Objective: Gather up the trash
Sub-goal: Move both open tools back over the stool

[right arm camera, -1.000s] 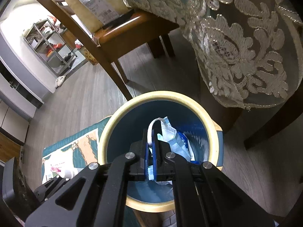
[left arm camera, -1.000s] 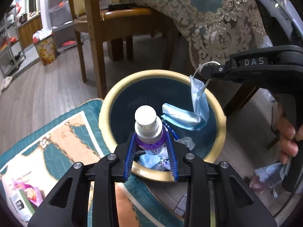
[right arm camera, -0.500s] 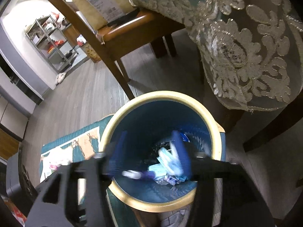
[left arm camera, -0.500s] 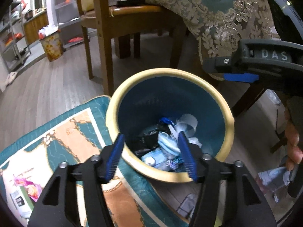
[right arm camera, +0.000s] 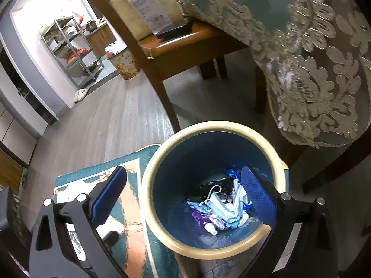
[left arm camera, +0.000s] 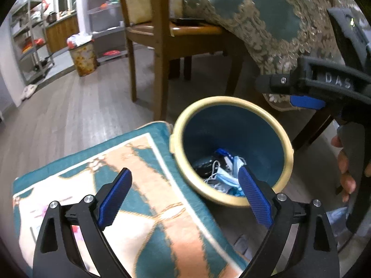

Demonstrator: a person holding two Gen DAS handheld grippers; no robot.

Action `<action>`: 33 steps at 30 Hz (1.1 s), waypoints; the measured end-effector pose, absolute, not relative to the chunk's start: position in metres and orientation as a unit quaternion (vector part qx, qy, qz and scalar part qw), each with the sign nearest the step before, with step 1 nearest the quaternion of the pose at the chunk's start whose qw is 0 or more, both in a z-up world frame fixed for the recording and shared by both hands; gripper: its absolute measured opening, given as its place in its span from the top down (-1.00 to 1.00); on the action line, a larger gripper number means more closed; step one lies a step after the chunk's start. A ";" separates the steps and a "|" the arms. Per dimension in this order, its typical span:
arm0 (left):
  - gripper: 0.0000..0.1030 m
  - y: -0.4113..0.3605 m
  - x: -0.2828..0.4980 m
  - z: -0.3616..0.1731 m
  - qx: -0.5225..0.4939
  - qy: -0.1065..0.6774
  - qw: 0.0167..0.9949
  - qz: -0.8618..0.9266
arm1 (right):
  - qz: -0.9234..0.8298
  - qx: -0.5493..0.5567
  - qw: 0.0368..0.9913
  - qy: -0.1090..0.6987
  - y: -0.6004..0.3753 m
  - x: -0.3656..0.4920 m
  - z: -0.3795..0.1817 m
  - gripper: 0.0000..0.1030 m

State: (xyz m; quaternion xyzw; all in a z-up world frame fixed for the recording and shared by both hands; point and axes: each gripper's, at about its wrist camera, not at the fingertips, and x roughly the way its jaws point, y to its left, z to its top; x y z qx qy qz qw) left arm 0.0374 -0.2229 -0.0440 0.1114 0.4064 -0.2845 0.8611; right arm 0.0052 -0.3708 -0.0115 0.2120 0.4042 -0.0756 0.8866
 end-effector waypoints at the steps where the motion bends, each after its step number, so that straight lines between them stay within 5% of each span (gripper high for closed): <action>1: -0.80 -0.217 0.037 -0.042 0.110 0.406 0.862 -0.281 | -0.075 0.212 0.886 0.405 -0.368 0.006 -0.011 -0.88; 33: -0.84 0.032 0.027 -0.016 0.085 0.407 0.903 -0.104 | 0.057 0.082 0.904 0.416 -0.169 0.031 -0.010 -0.88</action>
